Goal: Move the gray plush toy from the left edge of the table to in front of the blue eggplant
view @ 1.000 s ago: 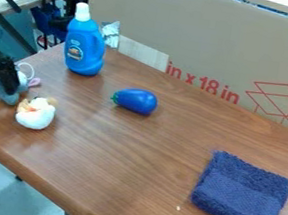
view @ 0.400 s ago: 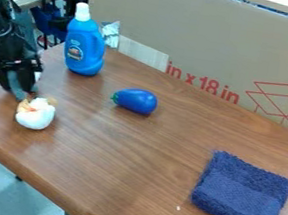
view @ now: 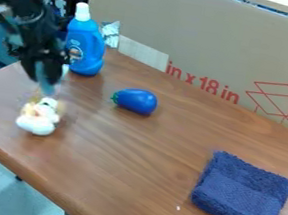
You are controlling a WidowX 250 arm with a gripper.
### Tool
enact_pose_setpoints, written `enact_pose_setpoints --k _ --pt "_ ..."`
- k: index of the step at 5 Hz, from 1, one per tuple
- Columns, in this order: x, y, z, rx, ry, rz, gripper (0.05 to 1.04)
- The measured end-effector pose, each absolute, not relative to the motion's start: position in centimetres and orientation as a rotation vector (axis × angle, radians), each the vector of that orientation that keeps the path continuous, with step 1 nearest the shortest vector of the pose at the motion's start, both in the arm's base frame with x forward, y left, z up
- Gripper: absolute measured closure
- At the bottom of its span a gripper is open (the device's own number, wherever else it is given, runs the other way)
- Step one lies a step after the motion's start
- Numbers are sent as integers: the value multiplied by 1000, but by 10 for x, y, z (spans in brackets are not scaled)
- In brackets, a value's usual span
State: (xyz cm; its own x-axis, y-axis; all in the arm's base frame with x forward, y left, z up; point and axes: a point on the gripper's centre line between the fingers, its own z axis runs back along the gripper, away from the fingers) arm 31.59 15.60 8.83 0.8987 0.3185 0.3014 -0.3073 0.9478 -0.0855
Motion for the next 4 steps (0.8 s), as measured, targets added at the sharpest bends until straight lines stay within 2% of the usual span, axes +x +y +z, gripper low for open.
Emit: enact_pose_setpoints --k 1,3,4 --pt "312 129 102 -45 -380 234 595" --pt "327 56 103 -132 -456 23 596" --pt "340 7 59 -223 -343 -117 596"
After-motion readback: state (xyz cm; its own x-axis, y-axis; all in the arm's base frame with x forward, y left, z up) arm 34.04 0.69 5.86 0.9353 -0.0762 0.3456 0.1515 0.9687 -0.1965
